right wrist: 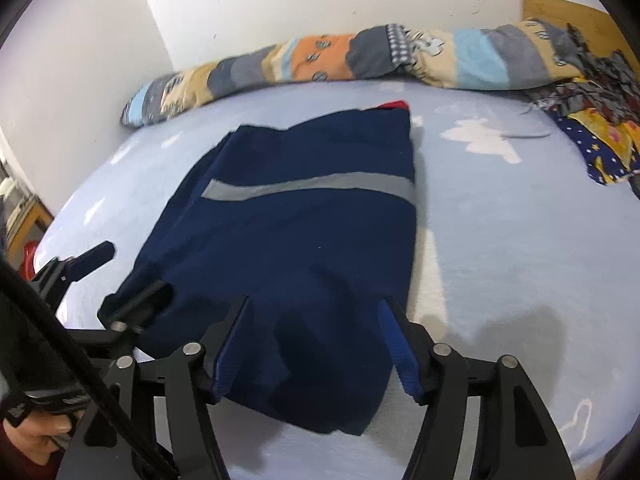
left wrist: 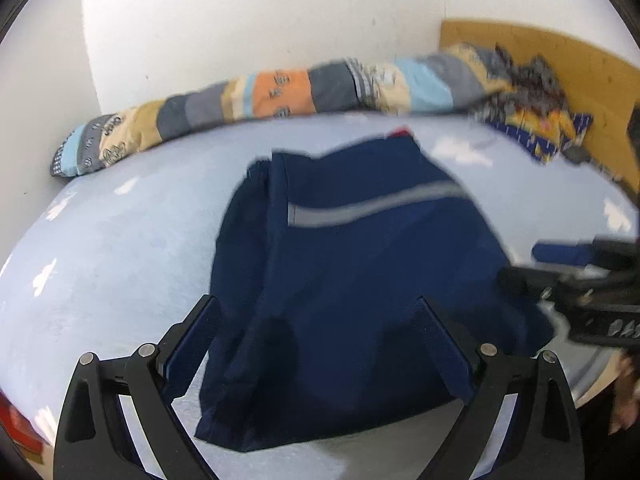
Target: Fold large clothes
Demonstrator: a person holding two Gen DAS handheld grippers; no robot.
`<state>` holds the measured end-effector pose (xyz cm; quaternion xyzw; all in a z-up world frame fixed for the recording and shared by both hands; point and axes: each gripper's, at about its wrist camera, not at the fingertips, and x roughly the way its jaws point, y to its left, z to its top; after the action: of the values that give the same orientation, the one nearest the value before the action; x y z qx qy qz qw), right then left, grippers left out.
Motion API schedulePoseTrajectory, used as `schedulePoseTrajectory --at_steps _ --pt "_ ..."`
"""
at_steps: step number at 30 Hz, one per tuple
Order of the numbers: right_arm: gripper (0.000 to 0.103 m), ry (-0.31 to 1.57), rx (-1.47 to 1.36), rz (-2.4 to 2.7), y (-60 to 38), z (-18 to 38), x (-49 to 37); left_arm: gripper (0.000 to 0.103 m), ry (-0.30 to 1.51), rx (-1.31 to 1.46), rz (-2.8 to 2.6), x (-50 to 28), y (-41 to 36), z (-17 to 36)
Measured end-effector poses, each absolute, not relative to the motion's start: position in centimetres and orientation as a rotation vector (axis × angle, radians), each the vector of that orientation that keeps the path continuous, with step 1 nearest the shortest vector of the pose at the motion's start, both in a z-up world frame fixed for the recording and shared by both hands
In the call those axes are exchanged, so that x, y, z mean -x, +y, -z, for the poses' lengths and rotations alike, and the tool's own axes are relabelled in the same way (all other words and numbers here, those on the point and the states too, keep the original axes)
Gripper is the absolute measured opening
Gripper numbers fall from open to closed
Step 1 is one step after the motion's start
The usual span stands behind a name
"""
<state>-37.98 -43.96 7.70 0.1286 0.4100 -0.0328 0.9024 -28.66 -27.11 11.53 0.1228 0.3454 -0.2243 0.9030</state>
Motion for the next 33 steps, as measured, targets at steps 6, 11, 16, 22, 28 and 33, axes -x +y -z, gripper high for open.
schedulePoseTrajectory --at_steps 6,11,16,22,28,33 --pt "0.081 0.768 -0.219 0.074 -41.6 -9.1 41.7 0.103 0.669 -0.232 0.392 31.8 -24.8 -13.0" --pt "0.094 0.691 -0.167 0.086 -37.9 -9.5 46.6 0.103 0.725 -0.283 0.304 34.1 -22.6 -12.7" --pt "0.096 0.701 -0.087 0.095 -34.9 -8.6 48.6 0.103 0.714 -0.236 0.253 35.5 -20.3 -13.5" --pt "0.096 0.716 -0.083 0.138 -35.3 -8.2 48.1 0.103 0.645 -0.237 0.168 36.1 -20.4 -14.5" --pt "0.096 0.773 -0.107 0.200 -36.4 -7.3 47.4 0.103 0.609 -0.409 0.152 36.7 -22.4 -14.5" --pt "0.096 0.782 -0.084 0.207 -36.2 -7.1 47.2 0.103 0.590 -0.491 0.145 37.7 -23.4 -13.8"
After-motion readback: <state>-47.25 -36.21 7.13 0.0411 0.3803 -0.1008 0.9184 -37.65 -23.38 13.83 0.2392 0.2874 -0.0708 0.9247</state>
